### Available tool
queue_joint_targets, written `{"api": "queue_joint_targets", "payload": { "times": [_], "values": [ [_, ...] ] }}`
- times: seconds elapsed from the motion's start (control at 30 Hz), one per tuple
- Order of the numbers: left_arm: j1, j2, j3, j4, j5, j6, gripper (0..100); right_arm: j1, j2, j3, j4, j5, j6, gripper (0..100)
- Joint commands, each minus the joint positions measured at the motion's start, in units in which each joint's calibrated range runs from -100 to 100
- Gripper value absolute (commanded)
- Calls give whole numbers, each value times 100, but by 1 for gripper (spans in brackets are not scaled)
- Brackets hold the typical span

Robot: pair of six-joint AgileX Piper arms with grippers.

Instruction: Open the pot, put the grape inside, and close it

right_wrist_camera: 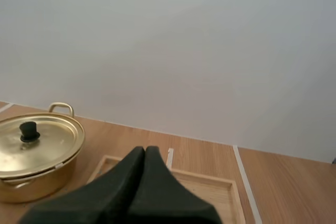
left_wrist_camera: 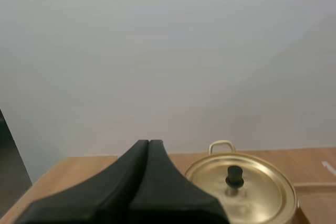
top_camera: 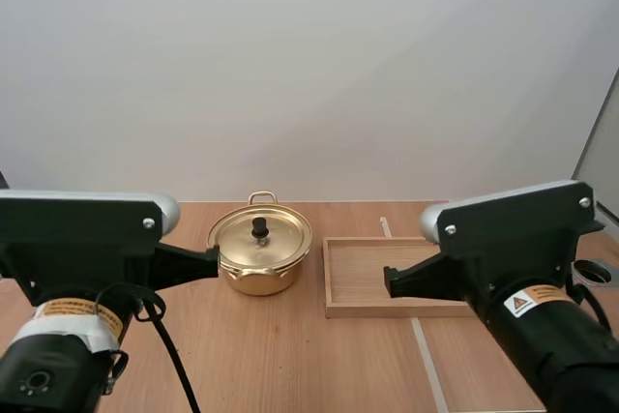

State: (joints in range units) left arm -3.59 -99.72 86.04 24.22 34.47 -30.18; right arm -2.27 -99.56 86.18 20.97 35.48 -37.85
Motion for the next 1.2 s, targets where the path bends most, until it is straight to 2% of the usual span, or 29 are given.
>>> {"api": "queue_joint_targets", "payload": {
  "times": [0.0,0.13,0.27,0.37,0.63,1.17],
  "values": [
    [17,-28,456,160,-283,13,0,13,-44,438,-34,-444,-51,0],
    [17,-28,888,484,-283,13,0,13,-44,807,-34,-444,-51,0],
    [17,-28,1083,477,-181,1,0,13,-44,951,-34,-371,-38,0],
    [23,-28,1282,429,-46,-194,0,13,-44,999,-34,160,-38,0],
    [206,-28,1396,385,-33,-364,0,13,-44,1010,-34,408,-28,0],
    [206,-28,1396,385,-33,-364,0,13,-44,1204,-109,288,-51,0]
  ]
}}
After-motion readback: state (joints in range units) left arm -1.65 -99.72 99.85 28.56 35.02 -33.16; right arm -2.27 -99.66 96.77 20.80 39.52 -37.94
